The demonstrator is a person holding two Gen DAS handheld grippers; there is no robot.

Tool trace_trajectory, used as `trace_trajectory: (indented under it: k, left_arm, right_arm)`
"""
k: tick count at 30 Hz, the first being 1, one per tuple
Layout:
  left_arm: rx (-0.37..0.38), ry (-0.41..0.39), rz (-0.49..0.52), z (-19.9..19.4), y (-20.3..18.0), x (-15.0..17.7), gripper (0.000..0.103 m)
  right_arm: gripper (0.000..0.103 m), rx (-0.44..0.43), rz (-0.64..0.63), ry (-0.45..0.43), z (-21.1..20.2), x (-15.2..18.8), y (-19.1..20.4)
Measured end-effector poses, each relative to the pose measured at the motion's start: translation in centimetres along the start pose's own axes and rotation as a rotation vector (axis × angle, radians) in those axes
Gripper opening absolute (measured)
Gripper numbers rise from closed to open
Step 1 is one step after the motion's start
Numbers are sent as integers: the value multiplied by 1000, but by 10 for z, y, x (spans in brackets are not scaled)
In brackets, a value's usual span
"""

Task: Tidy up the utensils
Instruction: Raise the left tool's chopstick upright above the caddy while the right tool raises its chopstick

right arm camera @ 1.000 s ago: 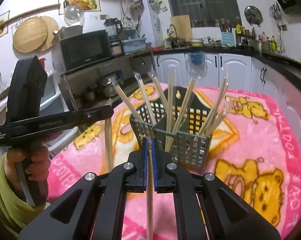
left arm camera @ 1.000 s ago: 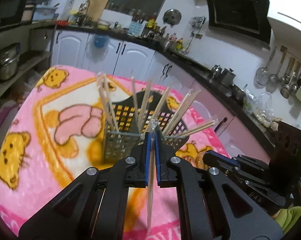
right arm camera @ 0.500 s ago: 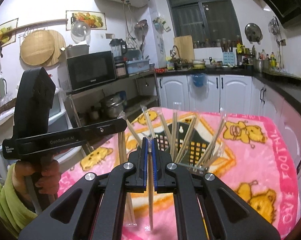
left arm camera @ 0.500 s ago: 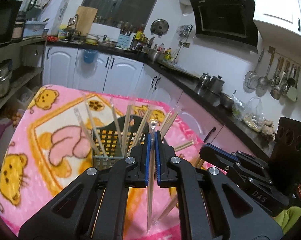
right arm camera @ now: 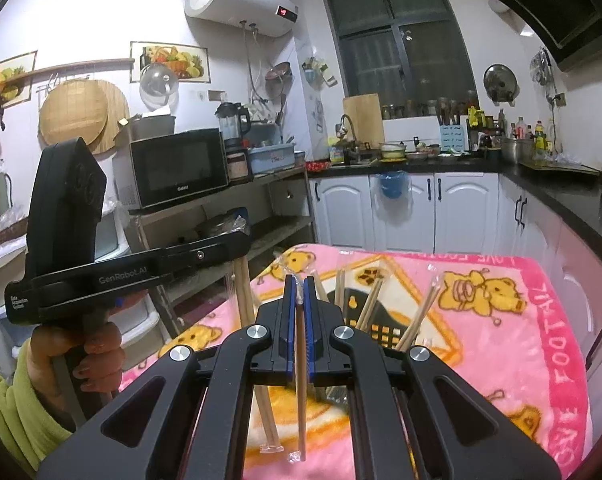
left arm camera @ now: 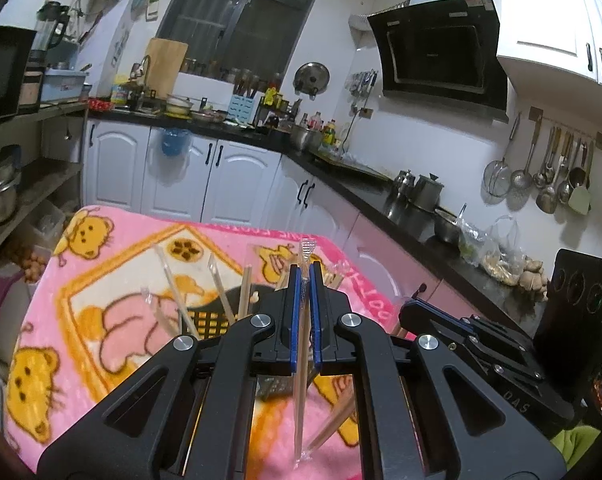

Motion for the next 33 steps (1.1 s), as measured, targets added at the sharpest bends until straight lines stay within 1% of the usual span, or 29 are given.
trace_trajectory:
  k: [9,21,25,30,33]
  left_arm:
    - [-14,-31,-13,3,4,-18,2]
    - [-96,-120,19,-2,10,-61,2]
    - [-124,-145,28,-3,15,-74,2]
    - [-145,-167,24,-2,20,-85,2]
    - [-174,-186,27,-1,25,-90,2]
  right_arm:
    - [4,25,14,-39,3,-22,-12]
    - [4,68,4,-102,6,-64,-26]
    - [4,107,-2,-122,9,-78,-35]
    - [4,132,18,-131,16,-85,-51]
    - [4,145,16,-142,19,-89,-57]
Point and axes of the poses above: each gripper's, at about its wrist camera, not at the fingertips, and z roughly the way its jaws point, y to its left, x to its underside, the point moved 10 cm from there along z, roughly the way its jaws point, and after that the axes turned 9 degrees about y, right-handed, at the moved point
